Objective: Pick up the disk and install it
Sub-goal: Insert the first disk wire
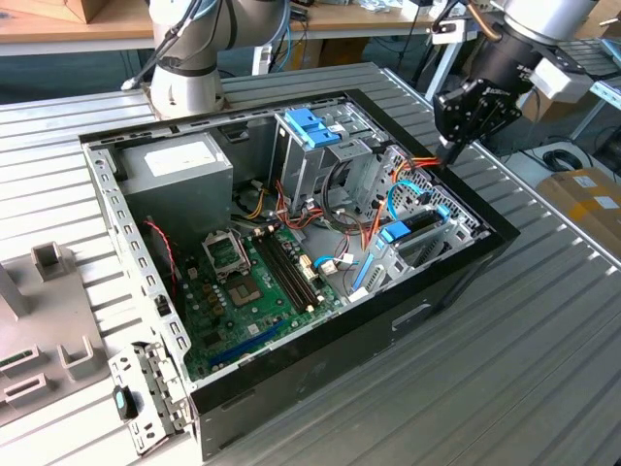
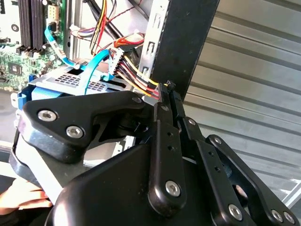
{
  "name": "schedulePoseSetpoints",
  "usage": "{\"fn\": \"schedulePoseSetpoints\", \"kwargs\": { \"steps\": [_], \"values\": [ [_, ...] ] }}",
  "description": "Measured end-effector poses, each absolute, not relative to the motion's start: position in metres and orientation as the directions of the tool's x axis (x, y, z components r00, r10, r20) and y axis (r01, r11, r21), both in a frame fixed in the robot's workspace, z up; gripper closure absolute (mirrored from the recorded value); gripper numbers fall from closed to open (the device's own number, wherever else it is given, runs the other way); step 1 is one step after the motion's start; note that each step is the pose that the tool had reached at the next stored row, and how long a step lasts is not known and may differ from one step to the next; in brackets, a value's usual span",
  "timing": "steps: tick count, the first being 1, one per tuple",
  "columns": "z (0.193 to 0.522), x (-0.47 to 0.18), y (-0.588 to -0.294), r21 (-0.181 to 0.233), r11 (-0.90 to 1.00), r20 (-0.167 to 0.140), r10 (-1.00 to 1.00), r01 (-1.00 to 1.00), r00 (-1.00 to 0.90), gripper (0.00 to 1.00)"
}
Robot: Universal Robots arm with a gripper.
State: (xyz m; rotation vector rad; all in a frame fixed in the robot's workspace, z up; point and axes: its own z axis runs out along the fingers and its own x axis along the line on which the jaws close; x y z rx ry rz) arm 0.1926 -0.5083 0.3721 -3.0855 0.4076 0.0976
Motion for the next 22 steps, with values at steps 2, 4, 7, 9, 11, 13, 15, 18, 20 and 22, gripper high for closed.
{"fn": "schedulePoseSetpoints", "kwargs": {
  "steps": [2, 4, 7, 9, 11, 13, 15, 18, 20, 22],
  "values": [
    [0.372, 0.191, -0.511, -0.020, -0.965, -0.066, -0.258, -0.260, 0.964, 0.84],
    [0.372, 0.189, -0.514, -0.022, -0.965, -0.066, -0.258, -0.260, 0.964, 0.84],
    [0.372, 0.187, -0.517, -0.025, -0.965, -0.067, -0.258, -0.260, 0.964, 0.84],
    [0.372, 0.185, -0.518, -0.028, -0.965, -0.068, -0.258, -0.260, 0.964, 0.84],
    [0.372, 0.184, -0.520, -0.031, -0.965, -0.069, -0.259, -0.261, 0.964, 0.84],
    [0.372, 0.183, -0.521, -0.034, -0.964, -0.070, -0.259, -0.262, 0.963, 0.84],
    [0.372, 0.182, -0.521, -0.035, -0.964, -0.070, -0.259, -0.262, 0.963, 0.84],
    [0.372, 0.182, -0.521, -0.035, -0.964, -0.070, -0.259, -0.262, 0.963, 0.84],
    [0.372, 0.182, -0.521, -0.035, -0.964, -0.070, -0.259, -0.262, 0.963, 0.84],
    [0.372, 0.182, -0.521, -0.035, -0.964, -0.070, -0.262, -0.264, 0.963, 0.84]
  ]
}}
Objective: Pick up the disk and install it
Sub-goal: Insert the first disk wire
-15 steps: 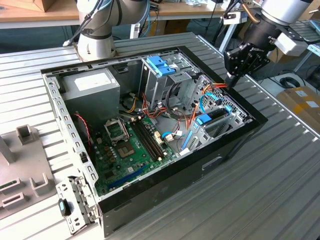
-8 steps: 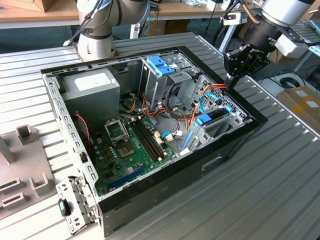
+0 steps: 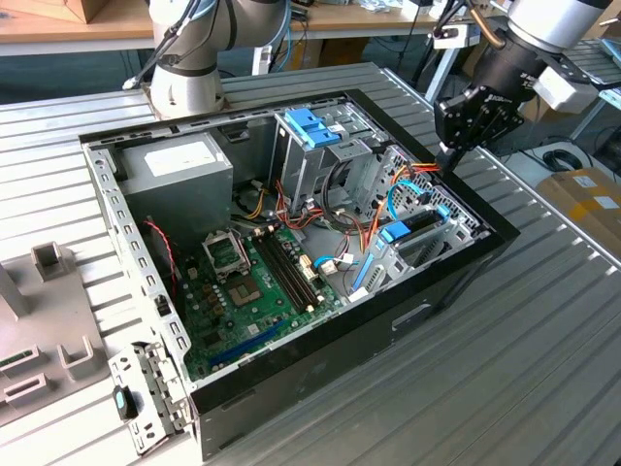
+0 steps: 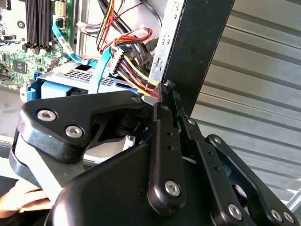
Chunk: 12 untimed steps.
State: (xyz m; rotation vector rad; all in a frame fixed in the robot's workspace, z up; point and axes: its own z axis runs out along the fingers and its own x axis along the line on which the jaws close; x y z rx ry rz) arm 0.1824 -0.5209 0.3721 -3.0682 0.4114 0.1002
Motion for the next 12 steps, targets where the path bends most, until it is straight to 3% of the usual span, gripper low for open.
{"fn": "schedulePoseSetpoints", "kwargs": {
  "steps": [12],
  "values": [
    [0.3719, 0.1789, -0.5232, -0.035, -0.924, -0.070, -0.377, -0.380, 0.924, 0.84]
  ]
}}
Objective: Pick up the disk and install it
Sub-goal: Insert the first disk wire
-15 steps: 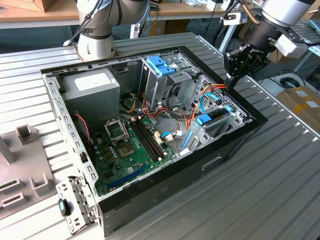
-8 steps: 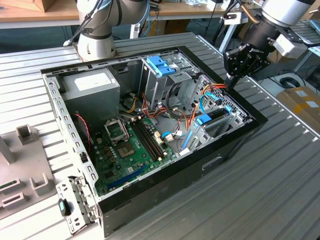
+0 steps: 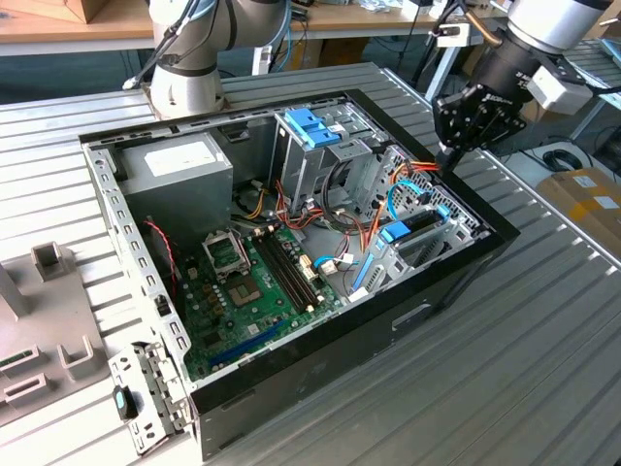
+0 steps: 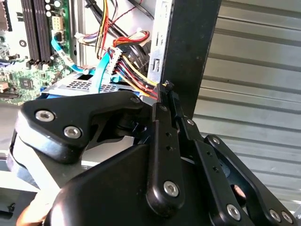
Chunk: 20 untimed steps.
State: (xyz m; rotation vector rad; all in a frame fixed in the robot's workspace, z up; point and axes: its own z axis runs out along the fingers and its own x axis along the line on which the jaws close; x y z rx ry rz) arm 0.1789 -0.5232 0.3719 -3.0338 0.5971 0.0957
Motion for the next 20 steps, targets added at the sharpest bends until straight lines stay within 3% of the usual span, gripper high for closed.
{"fn": "schedulePoseSetpoints", "kwargs": {
  "steps": [20],
  "values": [
    [0.372, 0.131, -0.526, -0.036, -0.924, -0.070, -0.378, -0.381, 0.923, 0.84]
  ]
}}
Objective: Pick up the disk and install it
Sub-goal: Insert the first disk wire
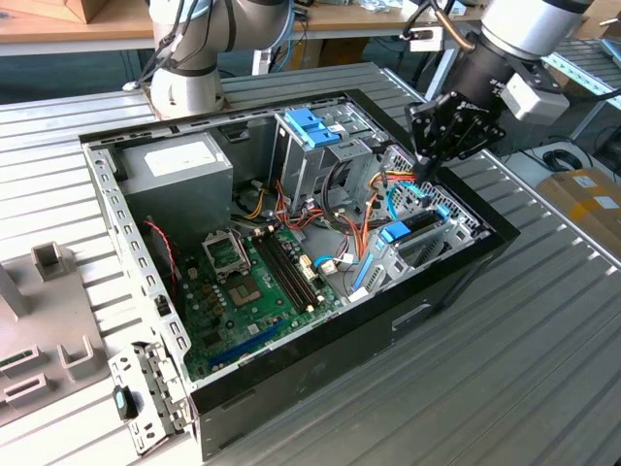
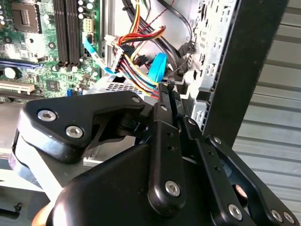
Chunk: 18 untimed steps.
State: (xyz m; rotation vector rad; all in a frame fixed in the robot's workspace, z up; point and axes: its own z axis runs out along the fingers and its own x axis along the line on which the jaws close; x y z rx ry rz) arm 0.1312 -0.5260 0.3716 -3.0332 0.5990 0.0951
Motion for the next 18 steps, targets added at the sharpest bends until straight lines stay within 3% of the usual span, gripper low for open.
{"fn": "schedulePoseSetpoints", "kwargs": {
  "steps": [18],
  "values": [
    [0.3714, 0.1308, -0.5259, -0.035, -0.859, -0.070, -0.508, -0.511, 0.858, 0.84]
  ]
}}
